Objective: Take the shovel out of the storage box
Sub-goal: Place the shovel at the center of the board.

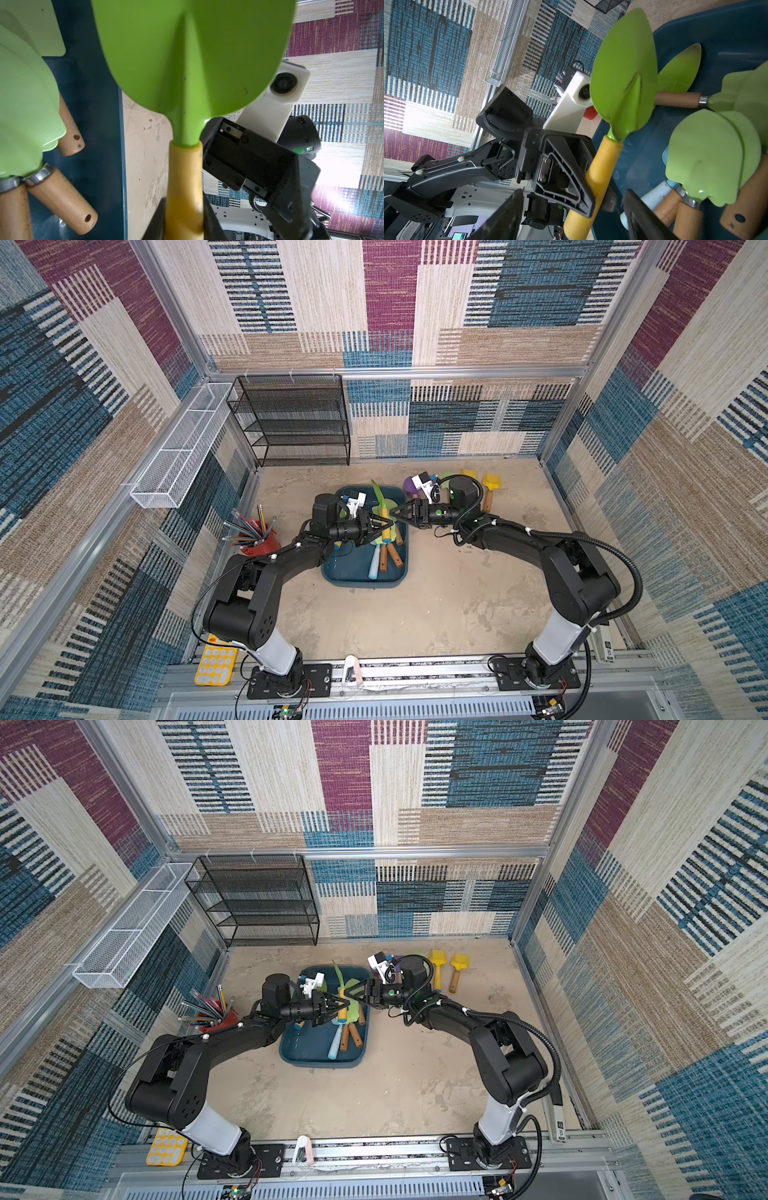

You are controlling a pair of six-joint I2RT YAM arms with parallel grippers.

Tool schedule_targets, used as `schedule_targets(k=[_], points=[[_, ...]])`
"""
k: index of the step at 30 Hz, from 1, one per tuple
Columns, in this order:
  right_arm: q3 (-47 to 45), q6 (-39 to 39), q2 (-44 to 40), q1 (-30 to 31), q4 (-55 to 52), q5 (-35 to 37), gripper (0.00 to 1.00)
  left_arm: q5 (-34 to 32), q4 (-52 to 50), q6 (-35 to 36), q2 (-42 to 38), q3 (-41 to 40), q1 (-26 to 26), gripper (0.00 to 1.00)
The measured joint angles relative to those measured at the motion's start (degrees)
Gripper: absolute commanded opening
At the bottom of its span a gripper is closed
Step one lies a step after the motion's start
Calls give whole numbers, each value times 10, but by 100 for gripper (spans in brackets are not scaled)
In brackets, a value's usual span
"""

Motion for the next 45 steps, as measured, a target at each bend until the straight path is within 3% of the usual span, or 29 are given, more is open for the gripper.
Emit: schedule_targets(k=[28,40,45], points=[[40,148,112,0,183,-84,42,19,24,-8,-17,-3,-11,0],[46,203,120,1,198,-89,11,26,39,2,-16,-5,-14,0],[46,208,118,1,196,-90,10,27,42,3,-16,-7,-14,25]])
